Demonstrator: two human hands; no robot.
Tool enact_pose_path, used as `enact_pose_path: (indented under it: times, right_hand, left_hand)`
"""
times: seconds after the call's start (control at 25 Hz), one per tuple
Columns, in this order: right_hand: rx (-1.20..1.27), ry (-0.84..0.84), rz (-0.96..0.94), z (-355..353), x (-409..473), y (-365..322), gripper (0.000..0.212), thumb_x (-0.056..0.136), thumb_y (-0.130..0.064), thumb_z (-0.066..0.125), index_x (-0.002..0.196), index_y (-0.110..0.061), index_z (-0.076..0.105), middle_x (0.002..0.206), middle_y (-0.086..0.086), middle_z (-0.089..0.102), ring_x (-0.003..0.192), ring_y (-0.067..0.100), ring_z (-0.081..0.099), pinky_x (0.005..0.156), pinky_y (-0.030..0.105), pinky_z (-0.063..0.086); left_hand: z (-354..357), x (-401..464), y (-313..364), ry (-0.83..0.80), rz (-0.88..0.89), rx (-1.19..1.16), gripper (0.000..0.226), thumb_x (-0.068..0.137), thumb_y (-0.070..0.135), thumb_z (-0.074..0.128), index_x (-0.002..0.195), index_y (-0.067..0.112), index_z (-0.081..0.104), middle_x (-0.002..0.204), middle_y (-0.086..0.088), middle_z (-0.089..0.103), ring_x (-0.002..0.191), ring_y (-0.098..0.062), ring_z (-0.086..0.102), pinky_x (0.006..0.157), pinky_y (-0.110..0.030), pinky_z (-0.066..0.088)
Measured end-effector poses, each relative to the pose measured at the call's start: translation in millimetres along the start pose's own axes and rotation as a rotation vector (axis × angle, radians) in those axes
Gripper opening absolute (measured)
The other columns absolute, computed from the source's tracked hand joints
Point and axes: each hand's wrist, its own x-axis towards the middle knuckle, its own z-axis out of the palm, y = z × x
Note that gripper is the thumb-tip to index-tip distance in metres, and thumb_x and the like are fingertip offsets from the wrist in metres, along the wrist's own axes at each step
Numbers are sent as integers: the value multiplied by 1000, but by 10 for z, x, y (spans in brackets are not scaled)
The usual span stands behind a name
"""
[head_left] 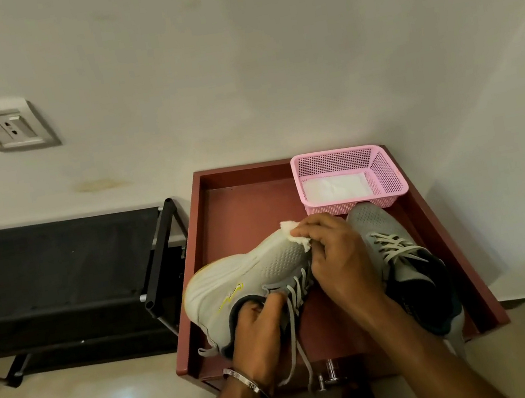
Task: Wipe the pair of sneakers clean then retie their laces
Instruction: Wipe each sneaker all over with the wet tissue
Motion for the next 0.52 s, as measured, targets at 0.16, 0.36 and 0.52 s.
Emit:
enact_pose_path:
  times: [0.16, 0.36, 0.52]
  right_hand:
    - [131, -242, -224, -1, -162, -298, 35, 77, 2, 50, 95, -11, 78, 98, -3, 69, 97, 10, 59, 87, 16, 45]
    - [17, -16, -93, -101, -45, -7, 36, 80, 1, 49, 94, -15, 78, 100, -3, 69, 97, 12, 61, 87, 27, 52]
    - [-39, 95, 104, -93, -1, 97, 40, 79, 15, 55, 99, -12, 77, 101, -3, 70, 94, 14, 64, 87, 30, 54]
  left_hand:
    - [-17, 1, -88, -70, 77, 90, 17, 89, 14, 61, 83, 1, 69, 75, -11, 72, 71, -12, 62, 65, -23, 51]
    - [-45, 14, -126, -25, 87, 179, 52, 61, 56, 65, 74, 5, 62, 59, -2, 55, 58, -14, 48, 64, -42, 45]
    - [-13, -44, -100, -43, 48, 144, 39, 70, 49, 68, 82, 13, 68, 71, 2, 67, 69, -12, 59, 76, -39, 53]
